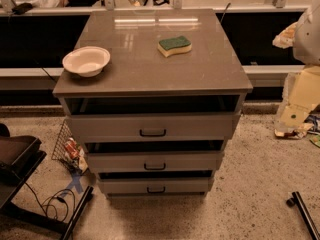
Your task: Open top drawer
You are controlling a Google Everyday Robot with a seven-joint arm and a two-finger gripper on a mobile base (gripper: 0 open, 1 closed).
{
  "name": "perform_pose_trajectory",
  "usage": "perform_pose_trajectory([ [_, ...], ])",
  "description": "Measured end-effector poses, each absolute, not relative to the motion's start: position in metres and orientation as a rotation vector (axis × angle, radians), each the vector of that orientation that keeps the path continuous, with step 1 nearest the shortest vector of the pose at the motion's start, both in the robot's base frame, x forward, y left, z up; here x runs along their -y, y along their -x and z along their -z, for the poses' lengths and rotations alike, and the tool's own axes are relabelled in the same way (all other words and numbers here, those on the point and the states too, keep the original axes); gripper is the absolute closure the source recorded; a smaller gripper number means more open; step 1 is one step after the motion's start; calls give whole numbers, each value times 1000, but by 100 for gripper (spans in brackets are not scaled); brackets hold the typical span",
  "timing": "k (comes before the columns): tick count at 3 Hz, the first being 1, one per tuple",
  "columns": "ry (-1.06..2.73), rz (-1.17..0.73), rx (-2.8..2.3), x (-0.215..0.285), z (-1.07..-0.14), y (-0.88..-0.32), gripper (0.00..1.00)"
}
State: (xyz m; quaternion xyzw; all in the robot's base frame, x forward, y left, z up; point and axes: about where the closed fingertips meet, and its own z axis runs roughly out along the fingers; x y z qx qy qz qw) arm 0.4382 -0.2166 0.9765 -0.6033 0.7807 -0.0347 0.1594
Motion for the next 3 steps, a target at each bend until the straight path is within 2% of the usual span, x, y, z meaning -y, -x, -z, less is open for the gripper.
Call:
perform_pose_trajectory([
  [1,1723,102,-2230,216,-977,-438,0],
  [3,1720,325,-2220,204,-951,-453,0],
])
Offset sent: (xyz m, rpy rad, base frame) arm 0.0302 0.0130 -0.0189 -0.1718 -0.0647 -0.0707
